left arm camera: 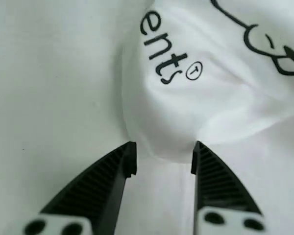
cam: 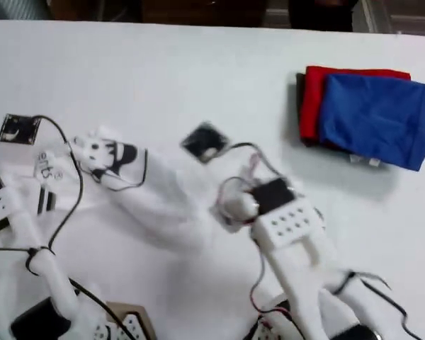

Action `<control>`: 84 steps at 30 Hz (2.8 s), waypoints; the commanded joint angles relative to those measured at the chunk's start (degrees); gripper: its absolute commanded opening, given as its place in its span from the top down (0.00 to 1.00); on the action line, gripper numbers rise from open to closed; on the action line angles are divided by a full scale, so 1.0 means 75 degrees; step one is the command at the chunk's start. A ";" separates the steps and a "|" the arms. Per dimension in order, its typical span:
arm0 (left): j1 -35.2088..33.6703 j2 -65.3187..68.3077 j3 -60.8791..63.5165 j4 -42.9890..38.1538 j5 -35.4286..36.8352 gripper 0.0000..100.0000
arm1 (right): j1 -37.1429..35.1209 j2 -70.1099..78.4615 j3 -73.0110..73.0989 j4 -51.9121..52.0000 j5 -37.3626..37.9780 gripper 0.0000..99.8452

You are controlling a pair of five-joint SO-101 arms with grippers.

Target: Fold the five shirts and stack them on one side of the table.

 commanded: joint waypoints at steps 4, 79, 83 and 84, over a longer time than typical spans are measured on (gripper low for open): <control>-0.0246 -0.0176 -0.0006 0.0258 -0.0164 0.79 | -0.1166 0.1635 -0.0762 -0.0100 -0.0199 0.60; 0.3036 -0.0152 0.1834 -0.1864 0.1676 0.79 | 0.3112 0.5234 -0.9506 0.3745 -0.0164 0.55; 0.3341 -0.0141 0.2022 -0.1829 0.1653 0.79 | 0.3112 0.5269 -0.9506 0.3780 -0.0164 0.55; 0.3388 -0.0141 0.2104 -0.1864 0.1653 0.79 | 0.3112 0.5269 -0.9495 0.3780 -0.0164 0.55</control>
